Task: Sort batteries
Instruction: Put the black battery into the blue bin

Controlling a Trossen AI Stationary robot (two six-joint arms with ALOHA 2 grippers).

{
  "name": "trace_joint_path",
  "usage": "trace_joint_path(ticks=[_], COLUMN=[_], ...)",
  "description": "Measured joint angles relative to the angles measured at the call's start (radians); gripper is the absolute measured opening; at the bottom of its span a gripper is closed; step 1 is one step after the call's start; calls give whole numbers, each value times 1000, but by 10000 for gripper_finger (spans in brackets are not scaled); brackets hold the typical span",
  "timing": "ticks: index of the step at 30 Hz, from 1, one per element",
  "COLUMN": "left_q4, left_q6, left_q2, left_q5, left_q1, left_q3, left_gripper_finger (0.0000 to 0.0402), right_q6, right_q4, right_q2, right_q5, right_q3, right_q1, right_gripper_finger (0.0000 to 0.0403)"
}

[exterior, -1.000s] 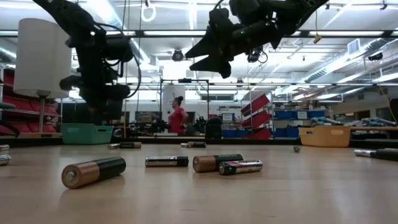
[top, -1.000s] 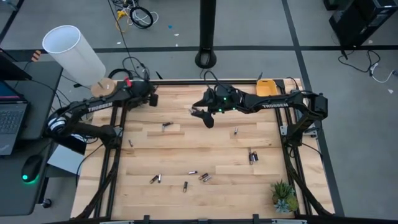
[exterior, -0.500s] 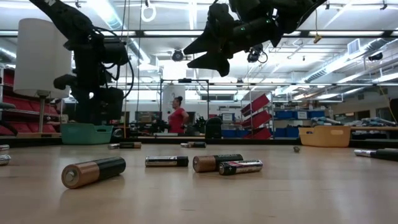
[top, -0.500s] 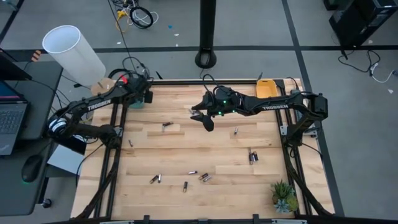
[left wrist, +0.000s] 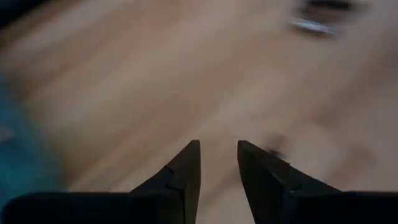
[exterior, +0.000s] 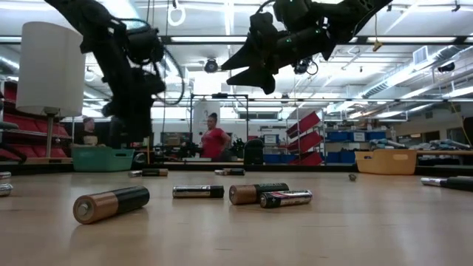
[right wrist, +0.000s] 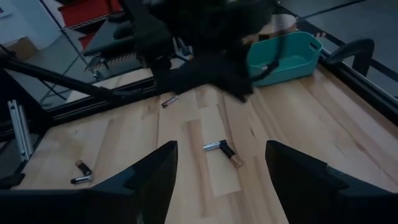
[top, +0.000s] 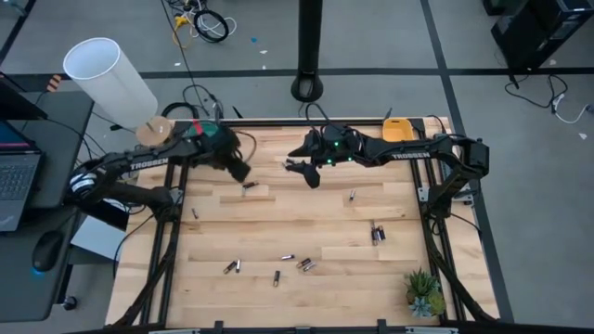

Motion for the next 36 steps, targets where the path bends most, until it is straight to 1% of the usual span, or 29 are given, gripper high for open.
trace_joint_path(ticks=[3, 5, 8, 13, 17, 22, 24, 30, 36], left_q4=[61, 160, 302, 518, 656, 839, 891, 1003, 1093], left_q6=[66, 91, 68, 14, 14, 13, 13, 13, 13], left_q2=[3, 2, -2, -2, -2, -2, -1, 42, 115], left_q5=[16, 48, 94, 83, 32, -42, -51, -23, -18], left_q1=[-79, -118, -142, -167, -172, -173, -172, -174, -180], left_q3=[-11, -47, -118, -234, -309, -400, -432, -506, -514], left_gripper_finger=[119, 119, 112, 95, 96, 111, 117, 140, 178], right_q6=[-7, -7, -7, -7, -7, 22, 33, 54, 79], right_q4=[0, 0, 0, 0, 0, -1, -1, -1, -1], right_q2=[0, 0, 0, 0, 0, 0, 0, 0, 0], right_q5=[-1, -2, -3, -3, -4, -7, -8, -23, -23], right_q3=[0, 0, 0, 0, 0, 0, 0, 0, 0], right_q1=[-7, -11, -14, -11, -5, -5, -4, -4, -4], right_gripper_finger=[251, 251, 251, 251, 251, 251, 251, 251, 251])
